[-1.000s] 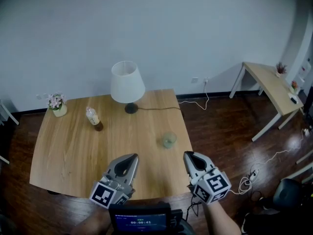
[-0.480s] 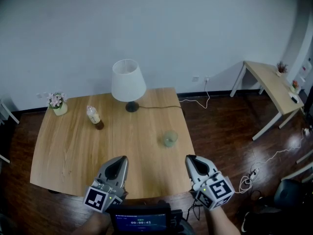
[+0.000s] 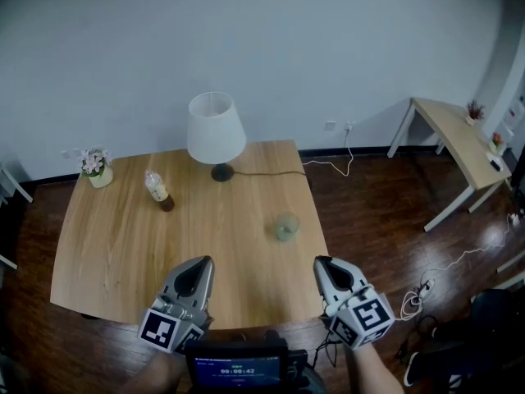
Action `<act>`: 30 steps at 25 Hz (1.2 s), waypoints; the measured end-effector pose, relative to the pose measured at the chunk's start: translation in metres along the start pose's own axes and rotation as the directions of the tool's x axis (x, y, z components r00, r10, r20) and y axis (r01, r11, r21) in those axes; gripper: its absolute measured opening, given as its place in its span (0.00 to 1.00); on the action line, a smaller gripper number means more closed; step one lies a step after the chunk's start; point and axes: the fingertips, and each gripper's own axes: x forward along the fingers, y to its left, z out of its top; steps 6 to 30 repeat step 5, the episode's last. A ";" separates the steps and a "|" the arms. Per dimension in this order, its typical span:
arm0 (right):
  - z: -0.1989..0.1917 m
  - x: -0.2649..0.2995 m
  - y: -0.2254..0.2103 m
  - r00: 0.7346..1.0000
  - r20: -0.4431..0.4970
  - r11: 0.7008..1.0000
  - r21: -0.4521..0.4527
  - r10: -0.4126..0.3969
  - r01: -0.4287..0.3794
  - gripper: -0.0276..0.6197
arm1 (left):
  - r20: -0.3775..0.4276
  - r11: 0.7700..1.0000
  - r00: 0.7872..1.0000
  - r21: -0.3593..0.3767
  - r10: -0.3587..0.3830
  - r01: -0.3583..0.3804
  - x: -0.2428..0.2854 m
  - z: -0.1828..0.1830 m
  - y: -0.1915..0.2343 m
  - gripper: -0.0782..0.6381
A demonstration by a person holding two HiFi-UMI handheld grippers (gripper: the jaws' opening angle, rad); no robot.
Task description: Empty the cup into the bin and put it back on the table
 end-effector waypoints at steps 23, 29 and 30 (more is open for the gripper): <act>-0.001 0.000 -0.001 1.000 0.000 1.000 0.001 -0.002 0.002 0.04 | -0.002 1.000 1.000 -0.002 0.006 -0.006 -0.002 -0.001 0.001 0.11; -0.001 0.000 -0.001 1.000 0.000 1.000 0.001 -0.002 0.002 0.04 | -0.002 1.000 1.000 -0.002 0.006 -0.006 -0.002 -0.001 0.001 0.11; -0.001 0.000 -0.001 1.000 0.000 1.000 0.001 -0.002 0.002 0.04 | -0.002 1.000 1.000 -0.002 0.006 -0.006 -0.002 -0.001 0.001 0.11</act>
